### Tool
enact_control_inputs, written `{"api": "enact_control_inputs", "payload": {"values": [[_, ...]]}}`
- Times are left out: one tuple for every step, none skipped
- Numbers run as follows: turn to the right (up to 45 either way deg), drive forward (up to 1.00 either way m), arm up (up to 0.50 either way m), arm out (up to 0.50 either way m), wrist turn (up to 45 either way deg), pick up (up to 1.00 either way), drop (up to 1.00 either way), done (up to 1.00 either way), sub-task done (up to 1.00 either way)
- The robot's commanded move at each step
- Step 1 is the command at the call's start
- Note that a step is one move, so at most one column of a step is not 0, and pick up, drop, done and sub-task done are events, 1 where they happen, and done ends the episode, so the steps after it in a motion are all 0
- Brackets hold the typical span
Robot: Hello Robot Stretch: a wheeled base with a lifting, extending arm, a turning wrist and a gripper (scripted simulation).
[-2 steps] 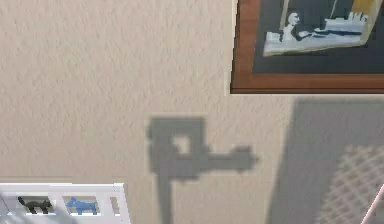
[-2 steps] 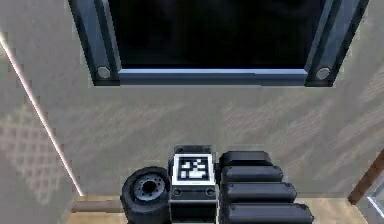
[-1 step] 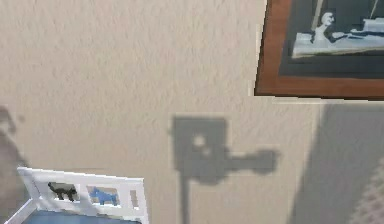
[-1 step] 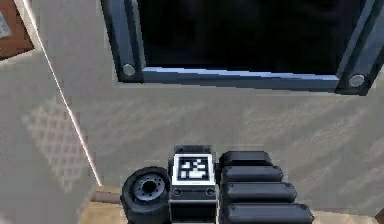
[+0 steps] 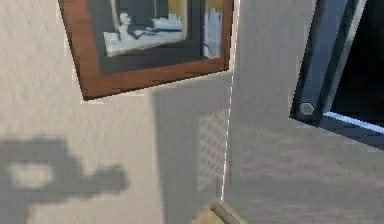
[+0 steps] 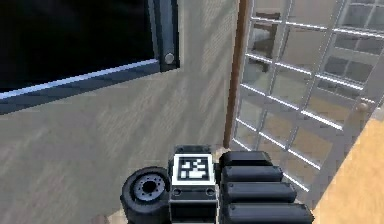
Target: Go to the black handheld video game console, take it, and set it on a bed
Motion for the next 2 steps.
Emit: {"api": "enact_control_inputs", "payload": {"values": [[45.0,0.00,0.00,0.00,0.0,0.00,0.00,0.00,0.00],[27.0,0.00,0.00,0.00,0.0,0.00,0.00,0.00,0.00]]}}
